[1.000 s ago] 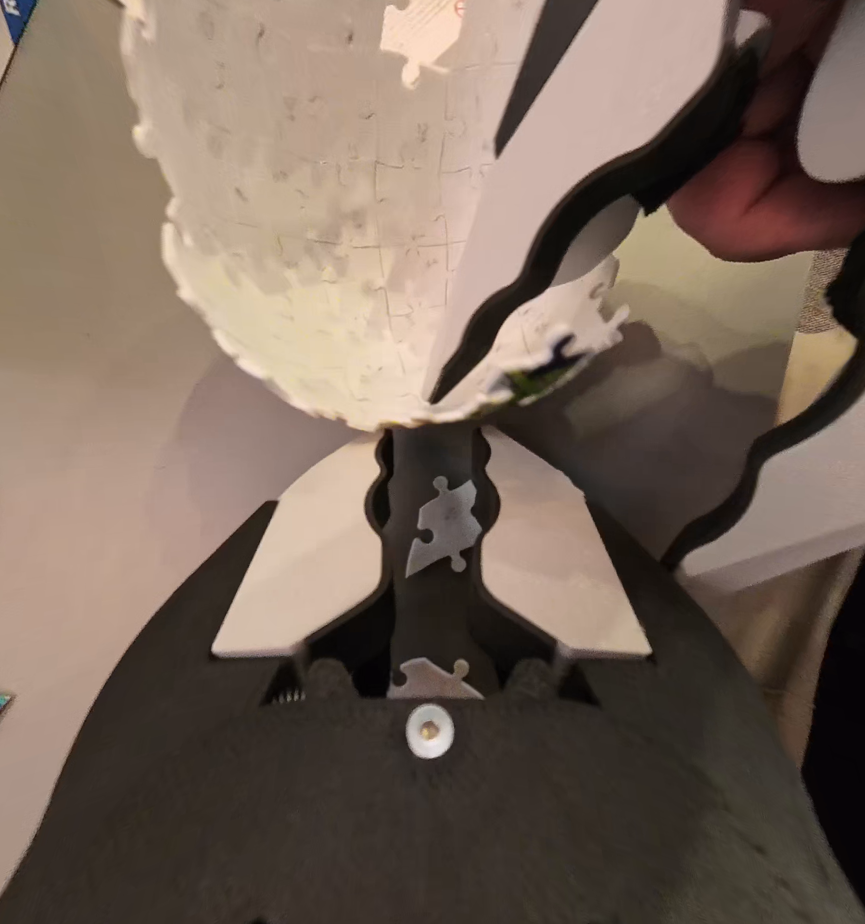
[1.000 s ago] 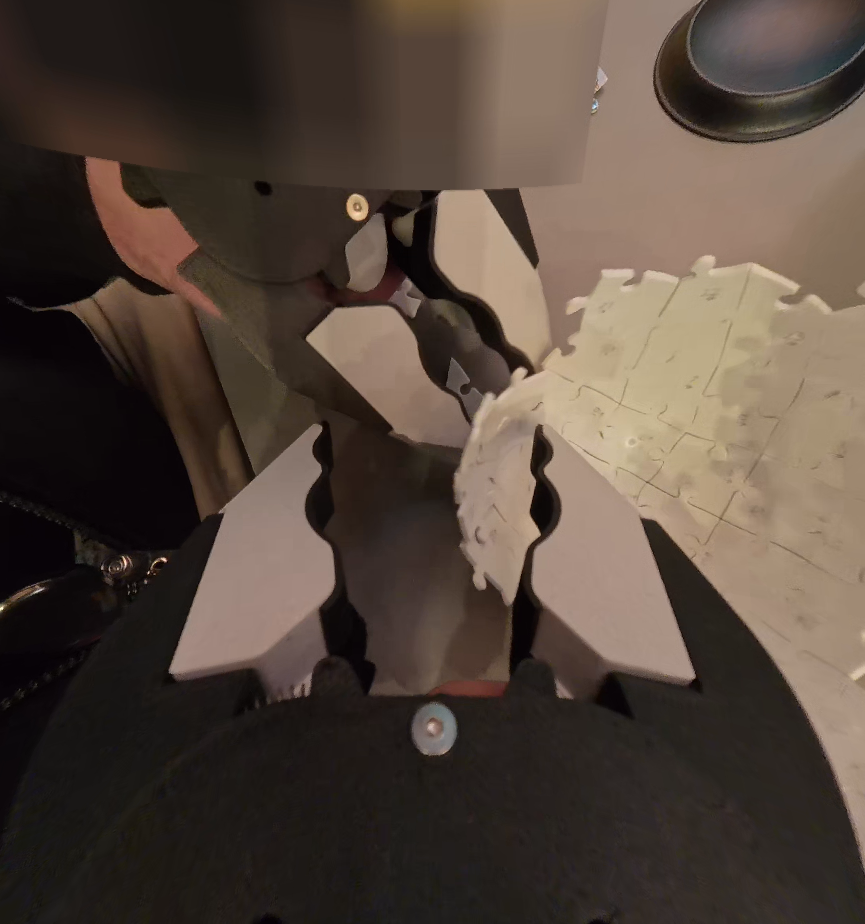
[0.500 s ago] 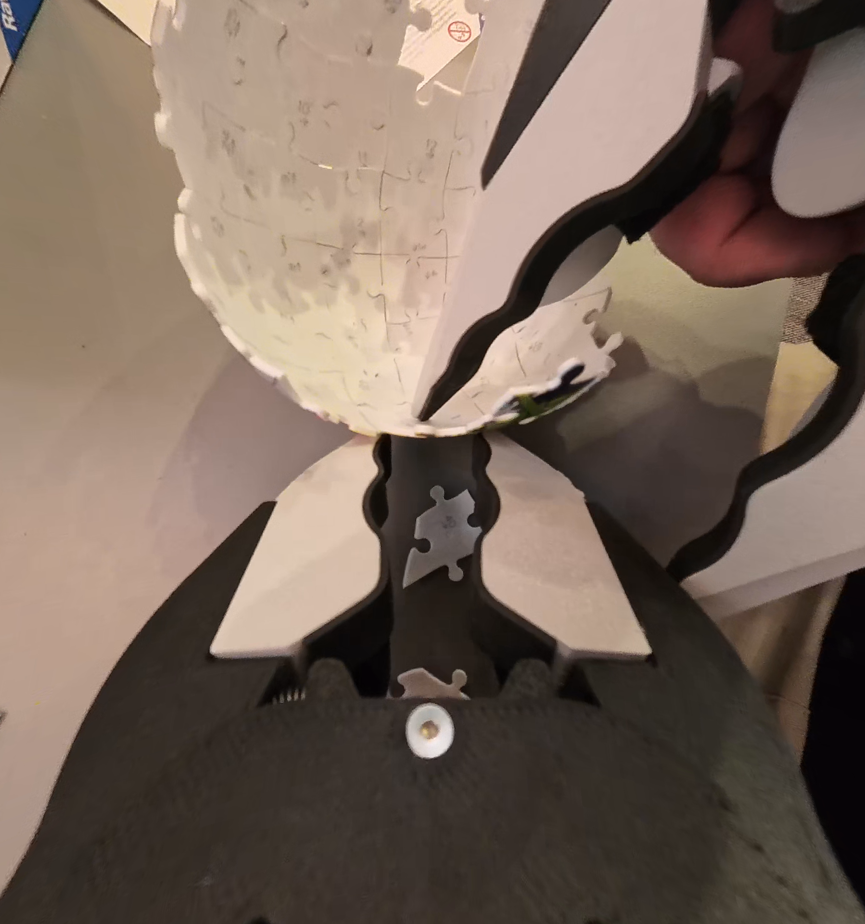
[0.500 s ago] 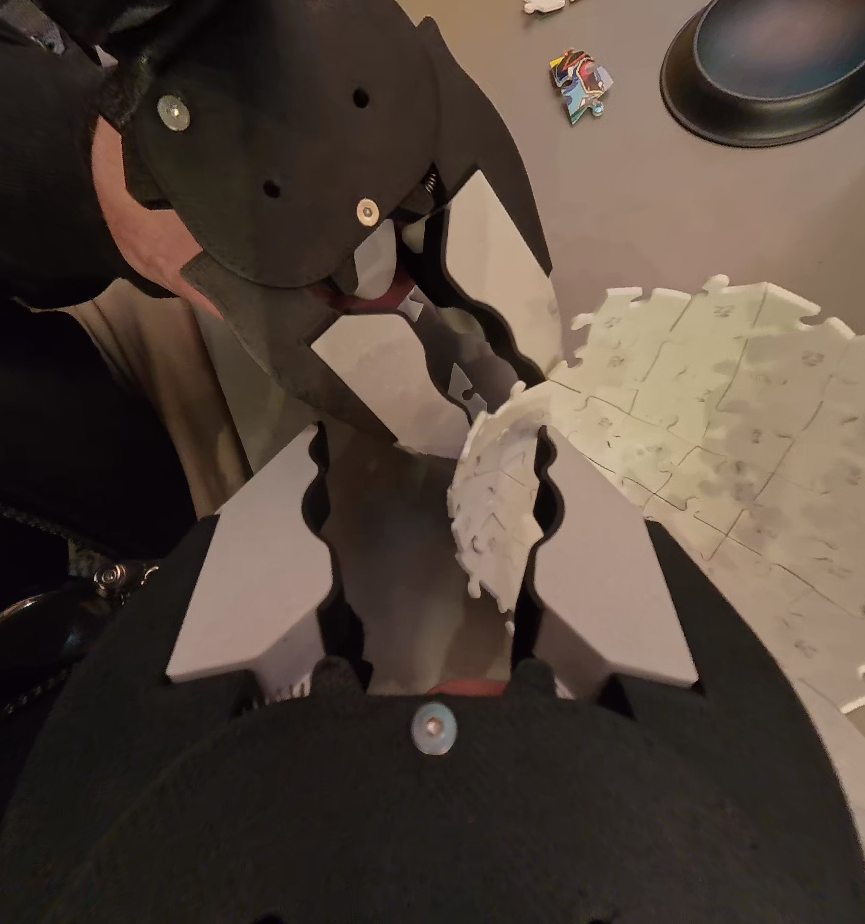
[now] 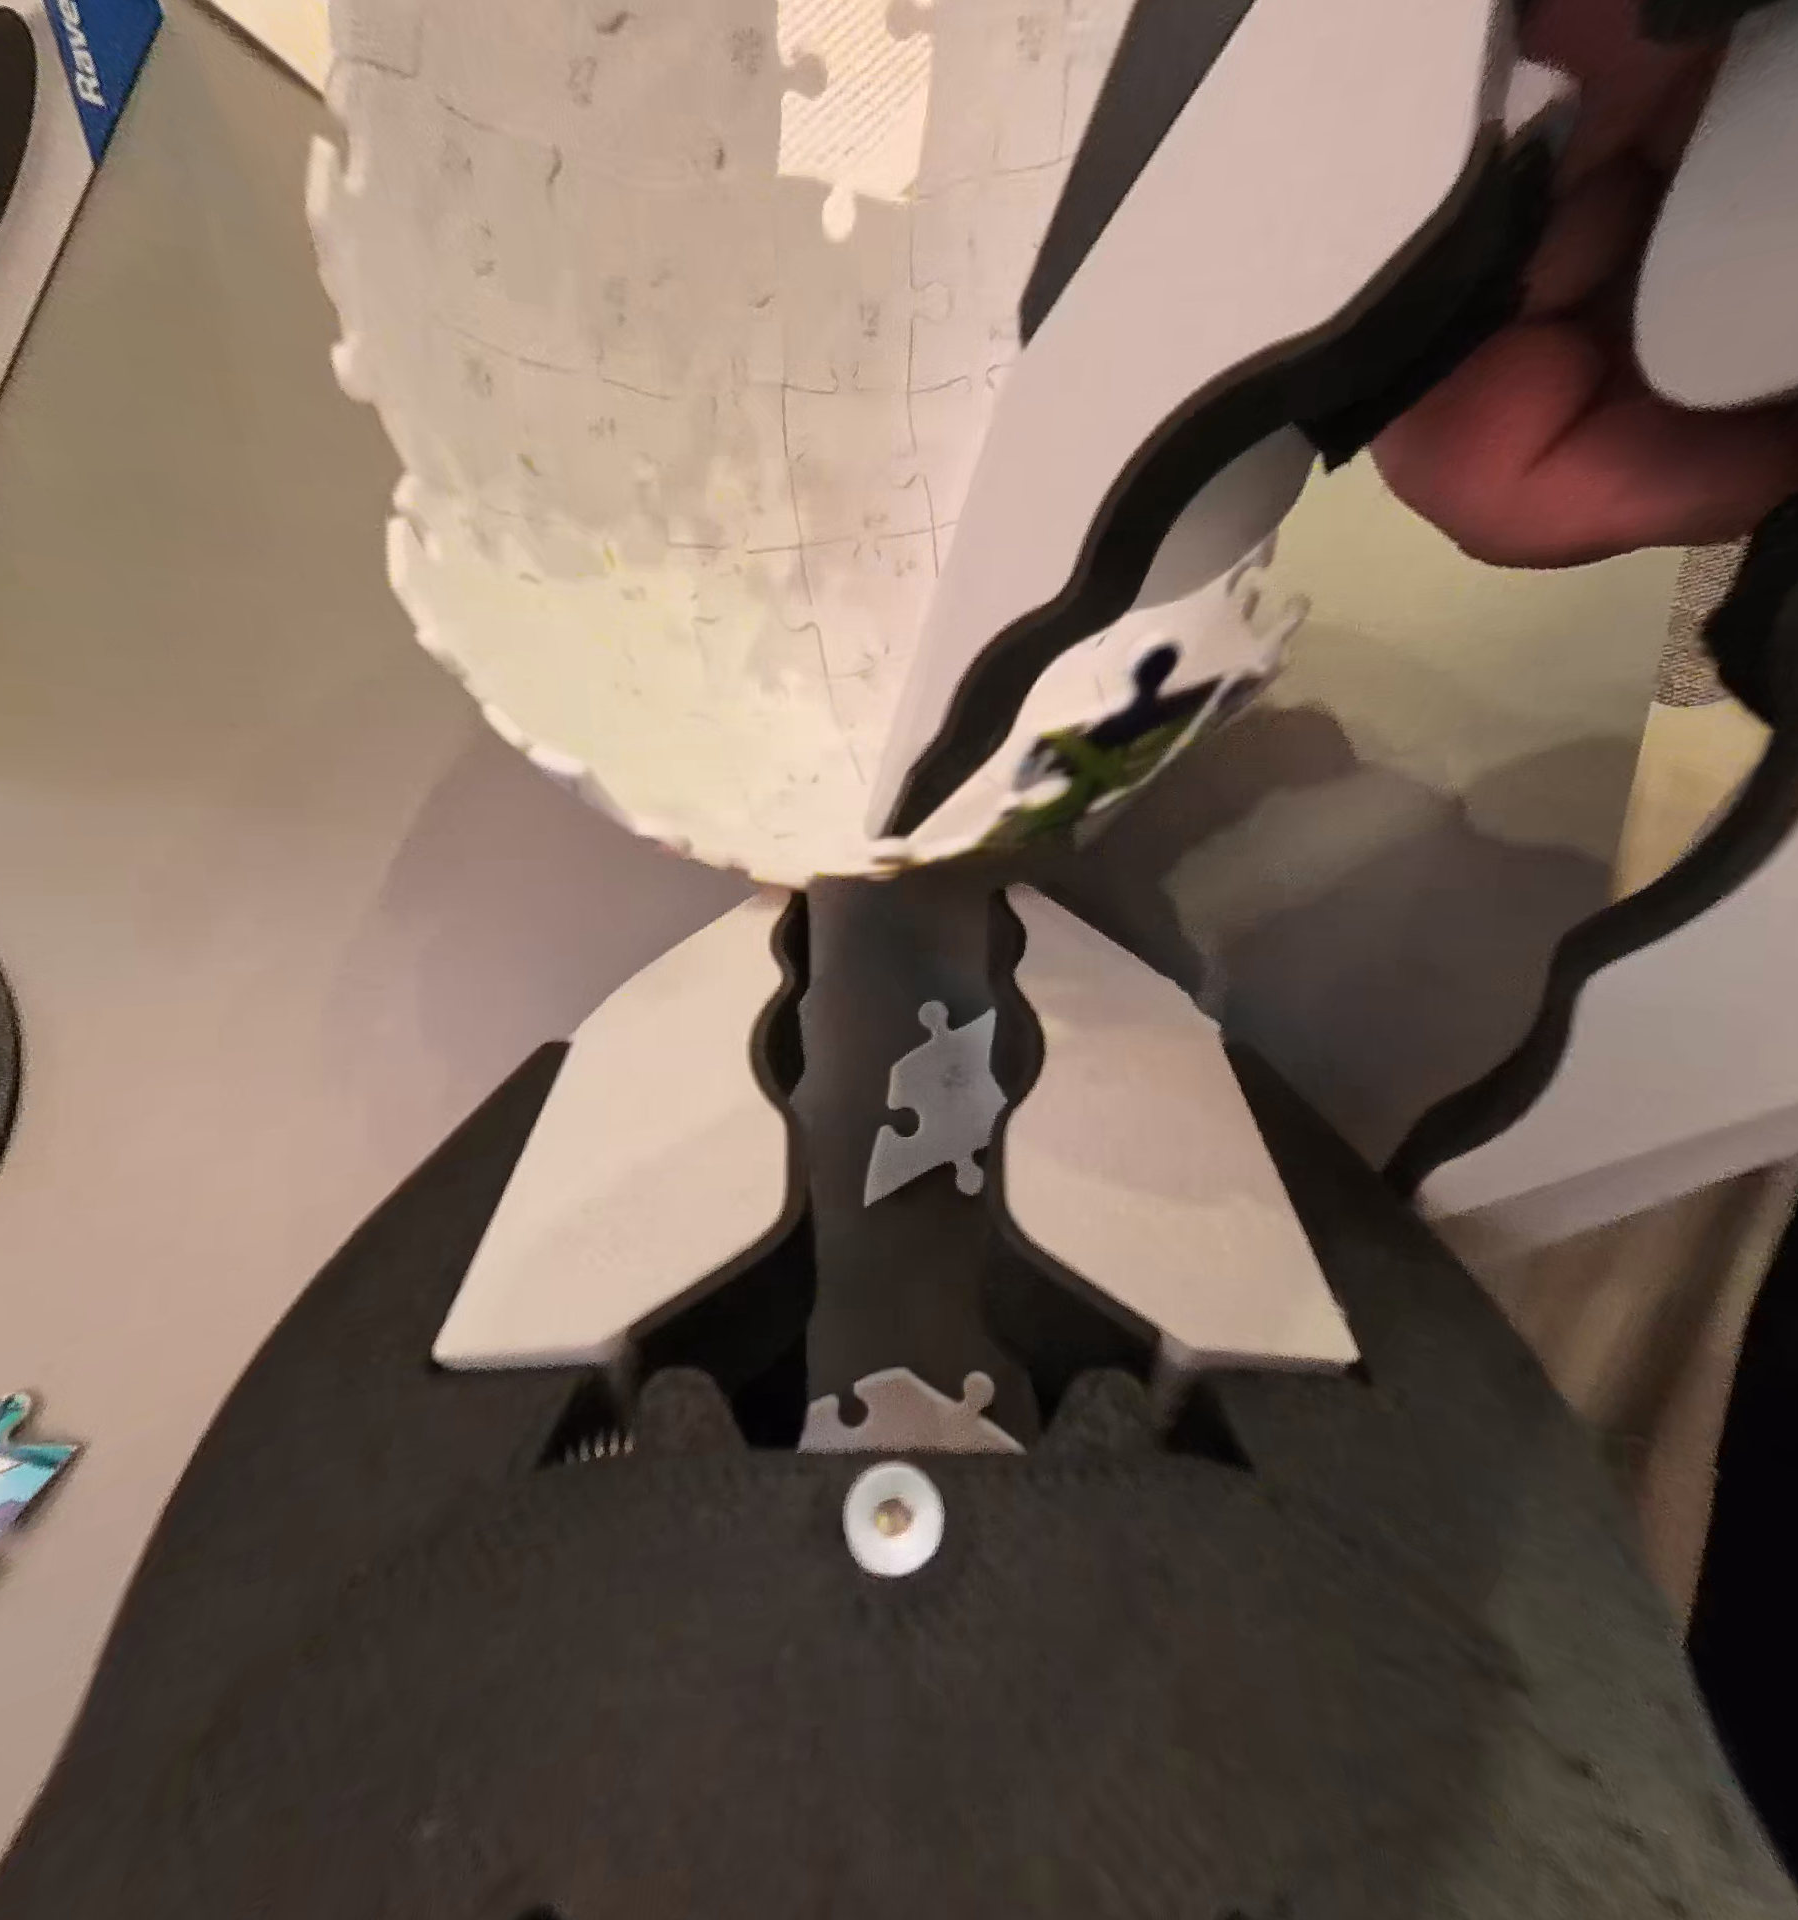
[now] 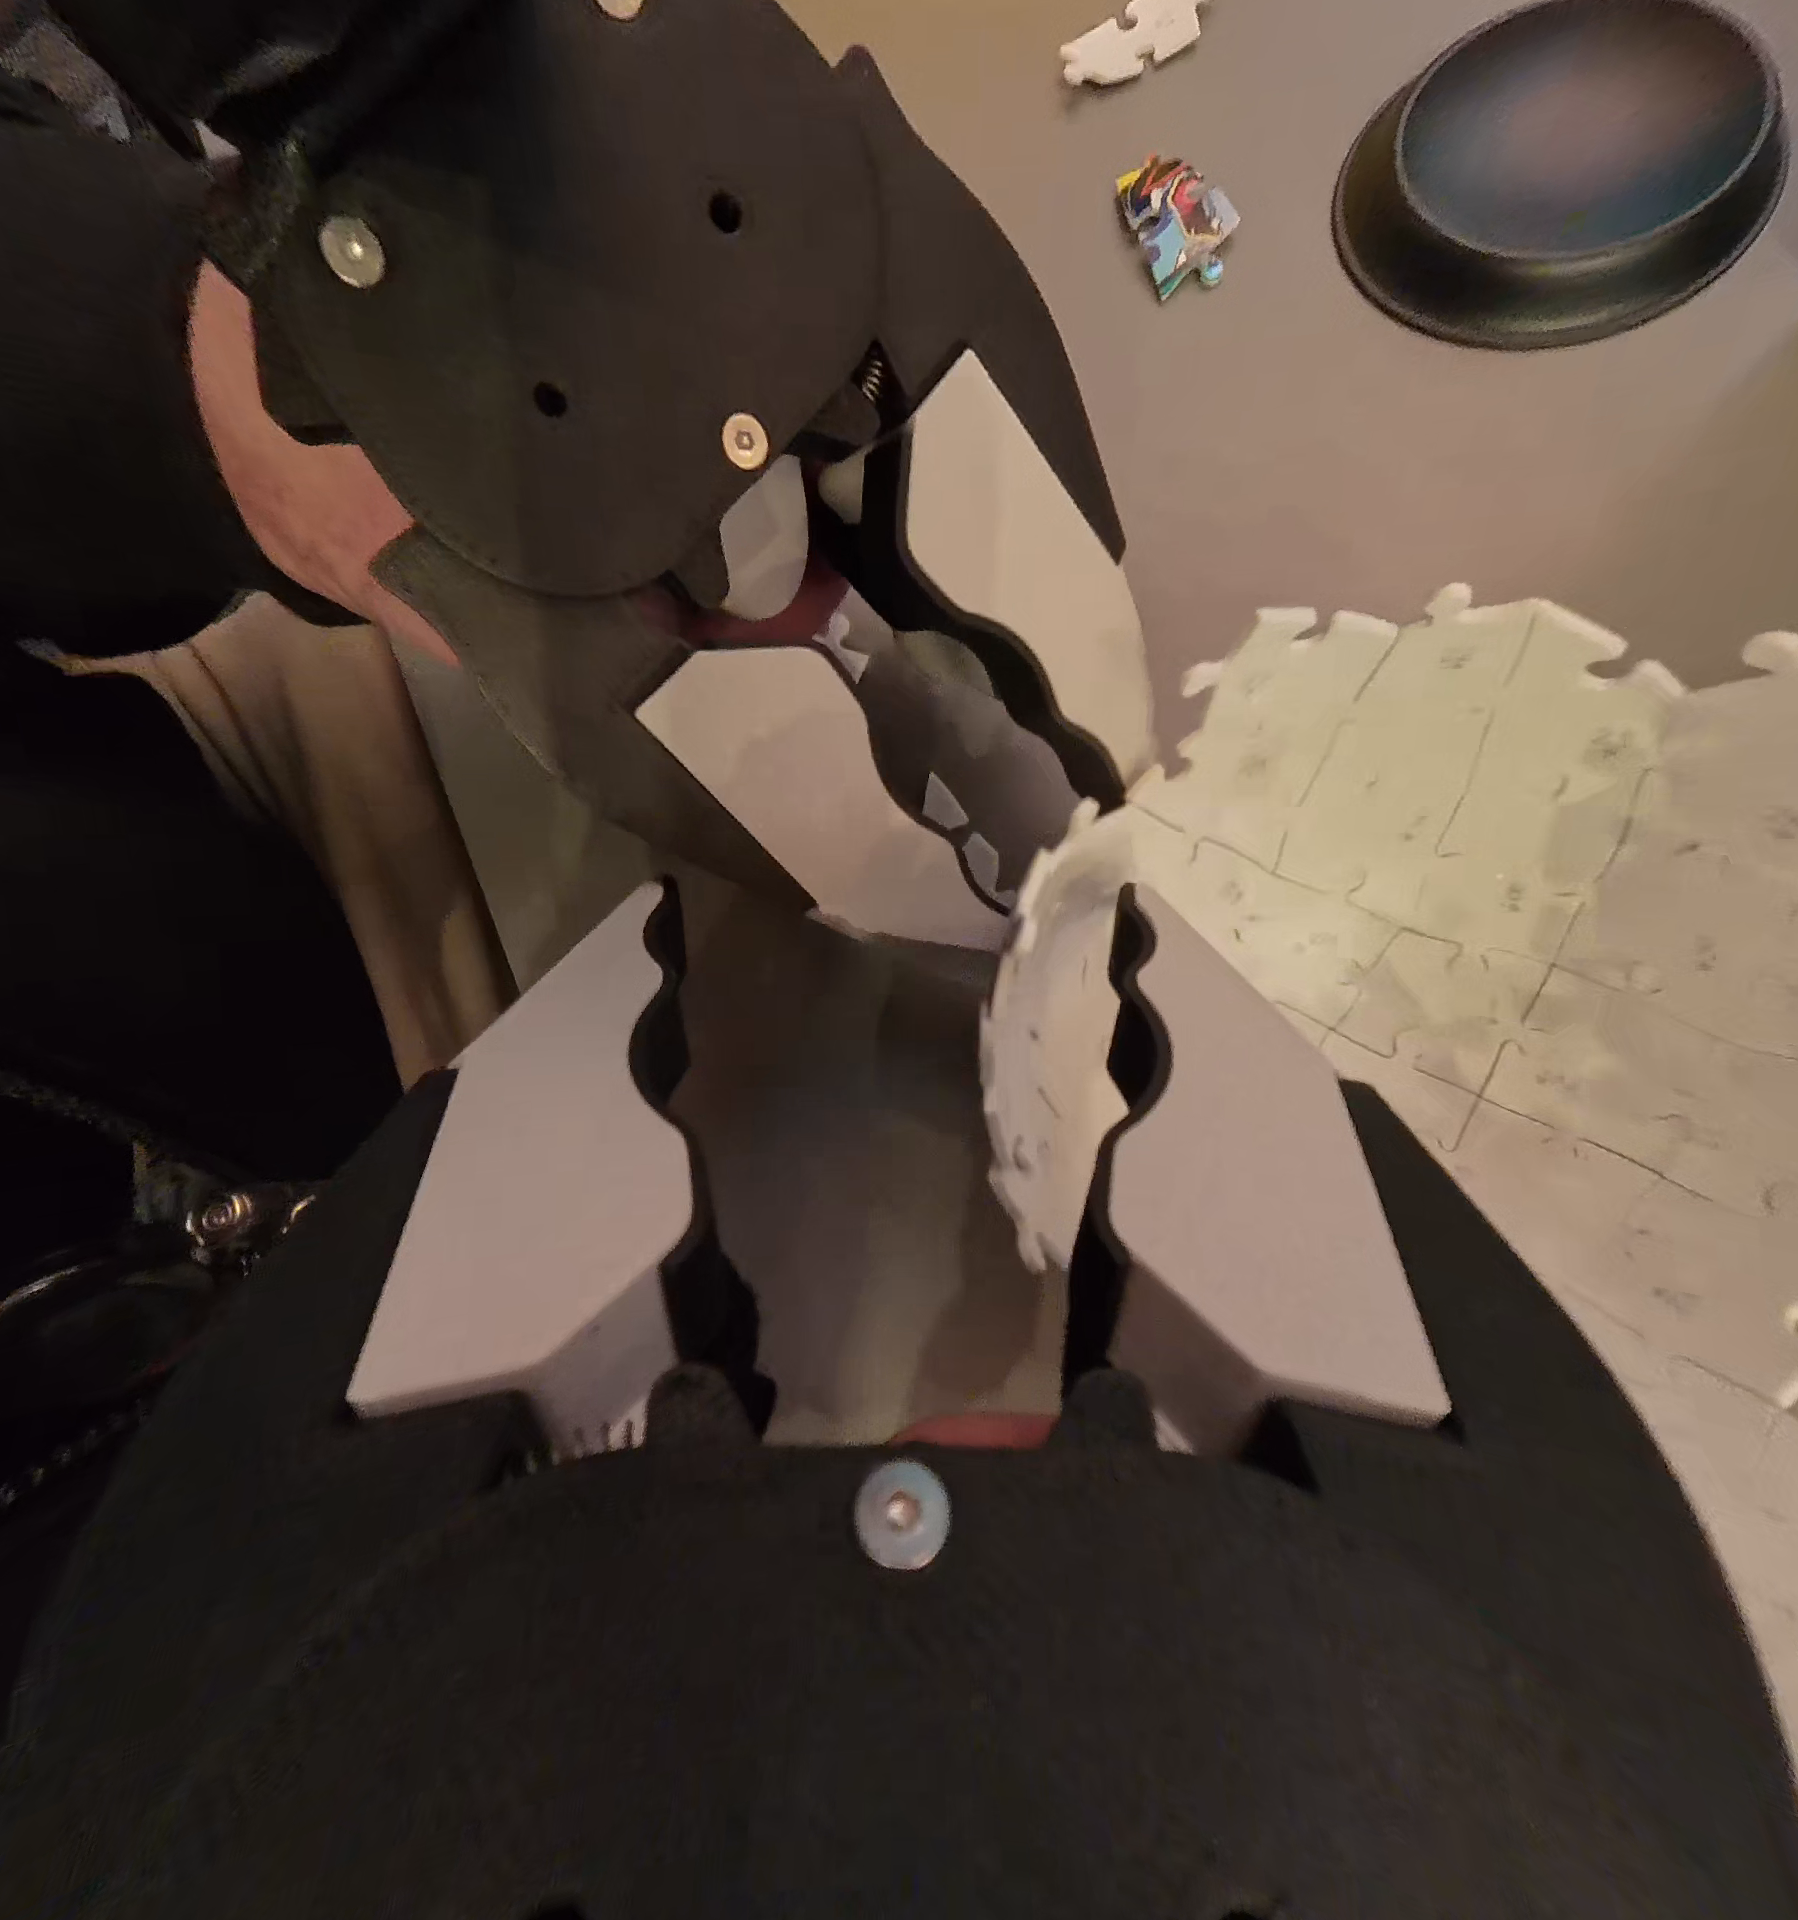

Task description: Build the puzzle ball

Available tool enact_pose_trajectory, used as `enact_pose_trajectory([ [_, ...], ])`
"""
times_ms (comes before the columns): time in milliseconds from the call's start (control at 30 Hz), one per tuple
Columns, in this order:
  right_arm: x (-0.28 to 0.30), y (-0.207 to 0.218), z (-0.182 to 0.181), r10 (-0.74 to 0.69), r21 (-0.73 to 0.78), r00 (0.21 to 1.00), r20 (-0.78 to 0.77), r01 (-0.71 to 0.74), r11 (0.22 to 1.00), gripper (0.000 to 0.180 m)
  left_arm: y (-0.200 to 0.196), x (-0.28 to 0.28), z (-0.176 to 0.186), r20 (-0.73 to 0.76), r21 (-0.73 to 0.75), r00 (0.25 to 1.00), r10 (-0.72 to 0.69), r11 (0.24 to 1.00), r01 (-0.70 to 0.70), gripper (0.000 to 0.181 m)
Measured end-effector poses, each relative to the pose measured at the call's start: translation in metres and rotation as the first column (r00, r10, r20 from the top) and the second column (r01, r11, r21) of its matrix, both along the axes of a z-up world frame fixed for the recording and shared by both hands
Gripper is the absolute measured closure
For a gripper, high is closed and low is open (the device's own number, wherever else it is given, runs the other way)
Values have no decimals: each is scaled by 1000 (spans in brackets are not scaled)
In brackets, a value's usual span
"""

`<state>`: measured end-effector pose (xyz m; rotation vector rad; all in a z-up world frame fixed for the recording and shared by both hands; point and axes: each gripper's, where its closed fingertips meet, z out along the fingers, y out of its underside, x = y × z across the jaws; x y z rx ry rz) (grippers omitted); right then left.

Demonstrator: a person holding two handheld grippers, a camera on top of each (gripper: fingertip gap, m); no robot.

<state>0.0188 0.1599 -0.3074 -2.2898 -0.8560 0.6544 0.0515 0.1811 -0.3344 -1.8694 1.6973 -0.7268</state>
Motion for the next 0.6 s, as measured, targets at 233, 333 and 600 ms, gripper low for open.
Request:
enact_pose_trajectory([
  [233, -1, 6, 4, -9, 28, 1000, 0, 9, 1000, 91, -1, 4, 6, 23, 9, 1000, -13, 1000, 13, 148],
  [333, -3, 5, 3, 0, 32, 1000, -2, 0, 999, 90, -3, 4, 7, 23, 14, 1000, -14, 1000, 14, 148],
  [600, -3, 4, 2, 10, 40, 1000, 19, -11, 999, 90, -3, 3, 7, 0, 50, 1000, -27, 998, 27, 149],
])
